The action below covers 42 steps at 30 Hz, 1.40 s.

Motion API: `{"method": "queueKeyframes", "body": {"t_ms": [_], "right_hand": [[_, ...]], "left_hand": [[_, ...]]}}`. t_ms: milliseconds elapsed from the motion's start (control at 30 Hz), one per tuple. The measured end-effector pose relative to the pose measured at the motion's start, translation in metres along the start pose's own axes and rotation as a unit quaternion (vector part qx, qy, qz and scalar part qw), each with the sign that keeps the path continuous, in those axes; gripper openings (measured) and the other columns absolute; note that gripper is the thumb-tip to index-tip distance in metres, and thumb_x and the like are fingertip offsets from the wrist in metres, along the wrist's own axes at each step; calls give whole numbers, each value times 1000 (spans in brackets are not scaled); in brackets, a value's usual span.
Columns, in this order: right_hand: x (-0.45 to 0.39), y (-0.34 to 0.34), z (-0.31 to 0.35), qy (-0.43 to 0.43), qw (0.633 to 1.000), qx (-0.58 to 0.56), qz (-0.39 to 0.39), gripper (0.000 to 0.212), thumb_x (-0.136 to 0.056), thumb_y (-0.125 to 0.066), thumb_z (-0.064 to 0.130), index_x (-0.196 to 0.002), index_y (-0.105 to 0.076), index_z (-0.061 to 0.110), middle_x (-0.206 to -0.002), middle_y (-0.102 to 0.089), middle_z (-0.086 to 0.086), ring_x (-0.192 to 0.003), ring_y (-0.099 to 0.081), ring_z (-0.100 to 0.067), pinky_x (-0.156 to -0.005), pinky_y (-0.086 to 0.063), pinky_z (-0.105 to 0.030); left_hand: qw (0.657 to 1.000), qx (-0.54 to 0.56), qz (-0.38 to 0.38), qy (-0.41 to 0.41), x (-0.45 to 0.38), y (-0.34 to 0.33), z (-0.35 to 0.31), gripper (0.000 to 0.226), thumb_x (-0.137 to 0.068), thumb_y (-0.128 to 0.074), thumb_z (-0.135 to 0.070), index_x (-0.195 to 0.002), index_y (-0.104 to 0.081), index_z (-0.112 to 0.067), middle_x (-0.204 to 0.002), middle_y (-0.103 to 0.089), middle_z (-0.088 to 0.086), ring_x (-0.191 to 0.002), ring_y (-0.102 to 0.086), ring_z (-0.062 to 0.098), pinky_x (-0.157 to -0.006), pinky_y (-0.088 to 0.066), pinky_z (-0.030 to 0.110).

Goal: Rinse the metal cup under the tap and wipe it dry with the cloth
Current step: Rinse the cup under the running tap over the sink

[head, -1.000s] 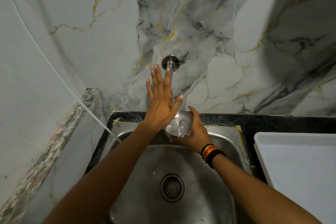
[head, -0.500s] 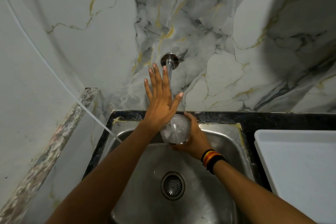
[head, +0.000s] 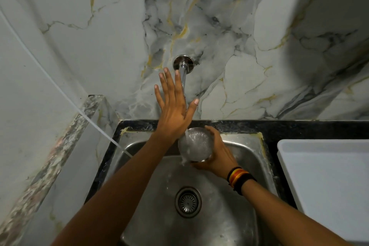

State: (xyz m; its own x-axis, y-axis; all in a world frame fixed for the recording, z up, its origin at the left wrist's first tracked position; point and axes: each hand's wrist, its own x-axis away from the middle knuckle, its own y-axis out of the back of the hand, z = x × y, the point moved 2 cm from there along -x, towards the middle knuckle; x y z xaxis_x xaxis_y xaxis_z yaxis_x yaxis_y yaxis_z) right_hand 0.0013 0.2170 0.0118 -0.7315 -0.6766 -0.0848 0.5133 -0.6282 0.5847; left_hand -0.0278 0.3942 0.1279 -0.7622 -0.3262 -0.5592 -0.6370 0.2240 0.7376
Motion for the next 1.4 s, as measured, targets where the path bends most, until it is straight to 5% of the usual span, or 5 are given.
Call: {"method": "queueKeyframes", "body": {"t_ms": [633, 900, 1067, 1233, 1400], "right_hand": [[24, 9, -19, -12, 1000, 5, -4, 127, -44, -94, 69, -146, -23, 50, -139, -46, 25, -123, -54, -3, -92, -54, -18], [51, 24, -12, -16, 999, 37, -1, 124, -42, -95, 62, -143, -23, 53, -136, -39, 18, -117, -49, -5, -87, -38, -7], [70, 45, 4, 2, 999, 38, -20, 119, -49, -94, 58, -148, -30, 40, -139, -43, 9, -124, -48, -8, -102, -45, -21], [84, 67, 11, 6, 998, 53, -38, 116, -54, -90, 56, -152, -31, 33, -135, -42, 9, -124, -42, -6, -103, -38, -15], [85, 71, 18, 8, 995, 103, -16, 123, -61, -83, 60, -161, -22, 24, -151, -40, 1, -134, -34, -17, -109, -38, -33]], "left_hand": [[959, -244, -117, 88, 2, -18, -30, 91, -108, -46, -55, -167, -16, 9, -173, -15, 40, -163, -11, 53, -132, 7, 60], [929, -357, -82, 55, -3, -21, -34, 97, -110, -34, -61, -167, 14, 2, -170, 31, 23, -163, 27, 42, -127, 22, 58], [915, -399, -50, 35, -10, -22, -50, 97, -107, -29, -67, -170, 9, -2, -182, -2, 15, -167, -9, 37, -134, -6, 57], [933, -359, -41, 15, -8, -15, -46, 93, -108, -40, -61, -172, -1, -5, -182, -6, 17, -167, -10, 42, -132, 0, 58], [954, -300, -26, -10, -5, -11, -42, 89, -110, -43, -51, -171, 0, -3, -181, -3, 22, -166, -4, 46, -132, 3, 59]]}}
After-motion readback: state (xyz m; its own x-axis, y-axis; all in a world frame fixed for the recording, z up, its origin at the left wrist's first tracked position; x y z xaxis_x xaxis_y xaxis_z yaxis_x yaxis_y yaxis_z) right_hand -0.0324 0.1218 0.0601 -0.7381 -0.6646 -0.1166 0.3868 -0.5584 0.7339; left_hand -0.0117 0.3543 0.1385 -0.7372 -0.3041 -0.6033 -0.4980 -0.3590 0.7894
